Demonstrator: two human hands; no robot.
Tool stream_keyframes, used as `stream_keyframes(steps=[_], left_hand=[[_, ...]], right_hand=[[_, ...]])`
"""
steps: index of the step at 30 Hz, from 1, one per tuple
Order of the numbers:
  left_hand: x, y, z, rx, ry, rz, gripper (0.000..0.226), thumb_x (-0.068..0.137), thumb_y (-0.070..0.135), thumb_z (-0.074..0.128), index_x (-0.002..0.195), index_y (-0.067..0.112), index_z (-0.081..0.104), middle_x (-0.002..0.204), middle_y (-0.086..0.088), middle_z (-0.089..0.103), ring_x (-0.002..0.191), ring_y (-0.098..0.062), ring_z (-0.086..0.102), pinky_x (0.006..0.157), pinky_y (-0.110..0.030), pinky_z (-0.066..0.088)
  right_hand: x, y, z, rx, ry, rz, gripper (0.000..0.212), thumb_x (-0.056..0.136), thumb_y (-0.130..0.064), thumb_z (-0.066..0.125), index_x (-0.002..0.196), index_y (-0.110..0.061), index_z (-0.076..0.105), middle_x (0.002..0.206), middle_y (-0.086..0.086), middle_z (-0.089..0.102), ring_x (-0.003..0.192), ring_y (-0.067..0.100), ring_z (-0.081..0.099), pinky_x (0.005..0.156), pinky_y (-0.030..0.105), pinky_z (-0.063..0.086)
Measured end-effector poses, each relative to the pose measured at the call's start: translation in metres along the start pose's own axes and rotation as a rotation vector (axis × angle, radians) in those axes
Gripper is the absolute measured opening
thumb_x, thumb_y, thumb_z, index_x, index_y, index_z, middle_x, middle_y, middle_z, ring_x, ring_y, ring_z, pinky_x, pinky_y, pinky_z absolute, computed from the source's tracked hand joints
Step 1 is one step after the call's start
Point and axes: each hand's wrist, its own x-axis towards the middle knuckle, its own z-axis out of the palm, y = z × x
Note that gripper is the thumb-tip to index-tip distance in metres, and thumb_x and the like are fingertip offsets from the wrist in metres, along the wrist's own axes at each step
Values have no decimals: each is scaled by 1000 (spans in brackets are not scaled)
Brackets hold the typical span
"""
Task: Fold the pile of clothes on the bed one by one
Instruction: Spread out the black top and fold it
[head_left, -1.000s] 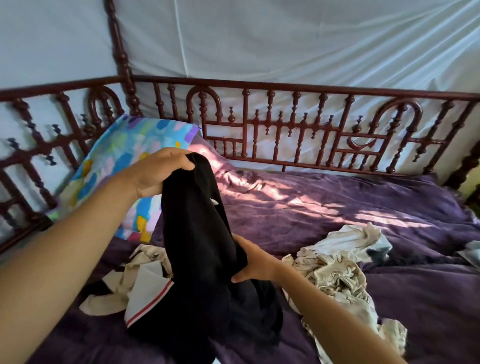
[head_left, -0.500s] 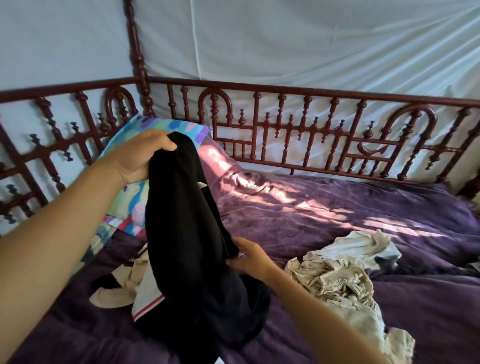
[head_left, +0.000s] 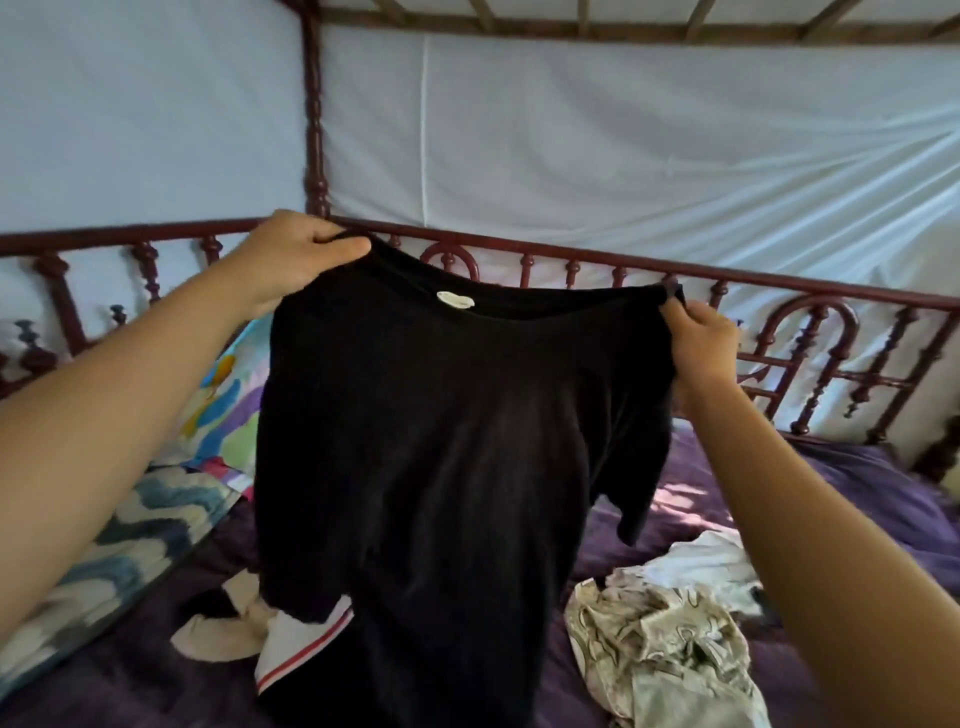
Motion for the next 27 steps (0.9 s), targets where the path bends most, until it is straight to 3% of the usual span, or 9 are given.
stream_keyframes(steps=[3, 8, 11, 17, 21, 22, 24, 25, 27], left_hand=[[5, 23, 0, -112, 166, 89, 14, 87, 21, 64, 73, 23, 62, 46, 21, 59, 45, 8, 54, 52, -9, 45], [1, 69, -12, -169, 226, 289, 33, 85, 18, 66, 54, 29, 69, 45, 21, 57, 45, 7, 54, 49, -7, 43], [-3, 87, -17, -166, 241, 382, 22, 84, 21, 68, 63, 30, 67, 51, 24, 60, 53, 8, 57, 57, -9, 48], [-2, 93, -10, -38, 269, 464, 13, 83, 27, 69, 73, 31, 62, 52, 26, 58, 55, 8, 54, 61, -13, 47], [7, 77, 1, 19, 247, 464, 9, 83, 30, 68, 82, 21, 68, 67, 11, 61, 76, -13, 57, 76, -36, 52], [10, 72, 4, 32, 245, 461, 16, 84, 30, 68, 90, 16, 70, 62, 15, 60, 74, -11, 56, 75, -35, 52], [19, 61, 8, 69, 240, 451, 29, 84, 32, 66, 102, 9, 69, 51, 26, 57, 59, 4, 52, 64, -19, 49], [23, 55, 11, 91, 227, 442, 32, 85, 33, 65, 102, 6, 69, 49, 28, 55, 53, 7, 50, 59, -12, 44], [30, 42, 18, 130, 180, 426, 34, 83, 44, 62, 85, 11, 69, 52, 18, 53, 54, 5, 45, 55, -12, 37]], right_hand=[[2, -50, -15, -83, 95, -226, 41, 89, -16, 61, 52, -16, 42, 32, -14, 34, 35, -1, 31, 41, 11, 27], [2, -102, -48, -167, 200, -484, 43, 86, -22, 64, 49, -24, 42, 35, -15, 37, 40, -3, 33, 47, 12, 25], [0, -120, -61, -234, 234, -572, 44, 86, -23, 62, 50, -23, 36, 35, -15, 34, 40, -4, 29, 46, 14, 22], [0, -115, -74, -245, 287, -599, 42, 87, -23, 59, 52, -23, 34, 36, -17, 36, 41, -5, 30, 48, 14, 23], [0, -97, -73, -304, 312, -576, 41, 87, -26, 57, 53, -24, 34, 38, -18, 39, 42, -4, 31, 48, 16, 22], [-1, -91, -72, -322, 324, -573, 40, 88, -25, 57, 54, -24, 37, 39, -20, 41, 42, -5, 33, 48, 15, 23], [-1, -78, -70, -355, 334, -570, 35, 90, -23, 55, 58, -18, 43, 42, -26, 44, 44, -9, 37, 49, 12, 26], [0, -70, -68, -369, 335, -563, 32, 90, -24, 55, 60, -16, 46, 44, -28, 45, 45, -10, 39, 50, 11, 27], [6, -54, -65, -398, 315, -532, 29, 90, -26, 55, 65, -12, 49, 45, -29, 46, 46, -10, 41, 50, 12, 28]])
